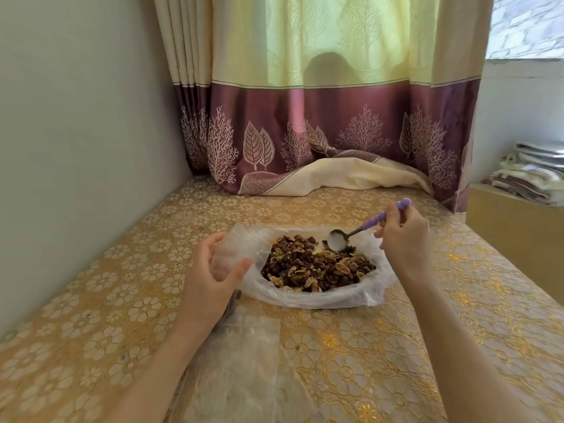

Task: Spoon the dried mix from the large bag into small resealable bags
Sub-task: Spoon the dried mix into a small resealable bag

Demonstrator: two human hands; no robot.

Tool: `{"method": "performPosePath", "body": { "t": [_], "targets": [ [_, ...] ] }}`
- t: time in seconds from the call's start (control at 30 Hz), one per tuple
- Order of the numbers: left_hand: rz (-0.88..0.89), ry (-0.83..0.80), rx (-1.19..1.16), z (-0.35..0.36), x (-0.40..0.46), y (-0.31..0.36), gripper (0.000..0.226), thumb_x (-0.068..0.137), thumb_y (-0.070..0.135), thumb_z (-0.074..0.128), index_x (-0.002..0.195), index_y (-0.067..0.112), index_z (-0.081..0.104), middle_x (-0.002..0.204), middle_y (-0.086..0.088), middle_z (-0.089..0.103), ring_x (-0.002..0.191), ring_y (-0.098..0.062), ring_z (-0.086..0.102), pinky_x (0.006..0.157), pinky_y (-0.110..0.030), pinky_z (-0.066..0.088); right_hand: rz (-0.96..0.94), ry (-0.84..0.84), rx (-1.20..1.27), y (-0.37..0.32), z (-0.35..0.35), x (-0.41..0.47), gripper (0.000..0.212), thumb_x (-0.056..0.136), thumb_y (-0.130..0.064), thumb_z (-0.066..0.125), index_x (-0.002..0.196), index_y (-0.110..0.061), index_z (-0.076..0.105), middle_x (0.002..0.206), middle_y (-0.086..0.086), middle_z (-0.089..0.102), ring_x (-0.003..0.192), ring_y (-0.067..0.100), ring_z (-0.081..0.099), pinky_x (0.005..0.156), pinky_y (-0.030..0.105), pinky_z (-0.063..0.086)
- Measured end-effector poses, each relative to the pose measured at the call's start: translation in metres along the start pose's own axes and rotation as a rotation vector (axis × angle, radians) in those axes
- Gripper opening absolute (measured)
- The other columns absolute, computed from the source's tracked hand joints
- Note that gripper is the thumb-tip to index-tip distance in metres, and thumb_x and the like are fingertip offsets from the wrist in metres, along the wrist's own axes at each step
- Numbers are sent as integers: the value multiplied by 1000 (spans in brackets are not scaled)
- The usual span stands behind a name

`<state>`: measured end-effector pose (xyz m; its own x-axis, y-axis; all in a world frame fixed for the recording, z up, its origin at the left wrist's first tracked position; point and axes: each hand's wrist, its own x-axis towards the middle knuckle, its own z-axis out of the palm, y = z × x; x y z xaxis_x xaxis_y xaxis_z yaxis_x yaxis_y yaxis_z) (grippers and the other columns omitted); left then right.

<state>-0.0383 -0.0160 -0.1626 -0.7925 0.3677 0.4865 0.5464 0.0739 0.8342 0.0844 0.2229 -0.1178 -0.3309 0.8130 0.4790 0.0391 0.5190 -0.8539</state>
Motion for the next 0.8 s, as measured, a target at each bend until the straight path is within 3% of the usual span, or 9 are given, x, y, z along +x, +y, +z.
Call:
{"method": "performPosePath", "body": {
  "t": [0.13,0.2,0.27,0.43,0.63,0.8],
  "targets": [
    [-5,-8,10,0,0,-1,55,73,47,66,121,36,42,114,12,58,94,11,57,69,-3,44,19,-77,-16,2,1,1,35,102,-24,36,74,-16,56,68,-3,69,75,22,66,82,53,50],
    [0,-4,0,1,1,-1,54,72,47,66,119,36,42,112,14,58,91,13,56,67,-1,43,59,-80,12,3,2,2,36,102,-23,37,72,-16,55,57,-7,66,62,11,64,73,46,52],
    [-1,-3,-4,1,1,-1,55,72,47,66,120,35,42,112,14,58,91,14,57,66,-1,43,107,-86,8,5,2,1,37,102,-24,38,70,-14,55,49,-16,62,46,0,57,59,31,46],
    [-2,-6,0,1,1,-1,54,71,48,66,119,37,42,112,12,59,91,13,57,67,-2,43,256,-98,82,11,6,-1,41,102,-21,37,67,-7,54,38,-10,57,34,-1,52,39,14,42],
    [6,1,6,1,0,0,48,71,49,65,112,45,41,109,13,59,90,12,57,66,-1,43,393,-8,157,25,6,-1,46,99,-15,39,56,-8,53,38,-2,57,34,5,51,43,20,43],
    [10,3,18,1,1,-2,53,72,49,66,118,38,42,109,13,59,88,13,57,64,-1,42,315,53,149,24,5,0,50,99,-17,39,52,-12,56,38,-7,58,34,2,52,43,19,41]
  ]
}}
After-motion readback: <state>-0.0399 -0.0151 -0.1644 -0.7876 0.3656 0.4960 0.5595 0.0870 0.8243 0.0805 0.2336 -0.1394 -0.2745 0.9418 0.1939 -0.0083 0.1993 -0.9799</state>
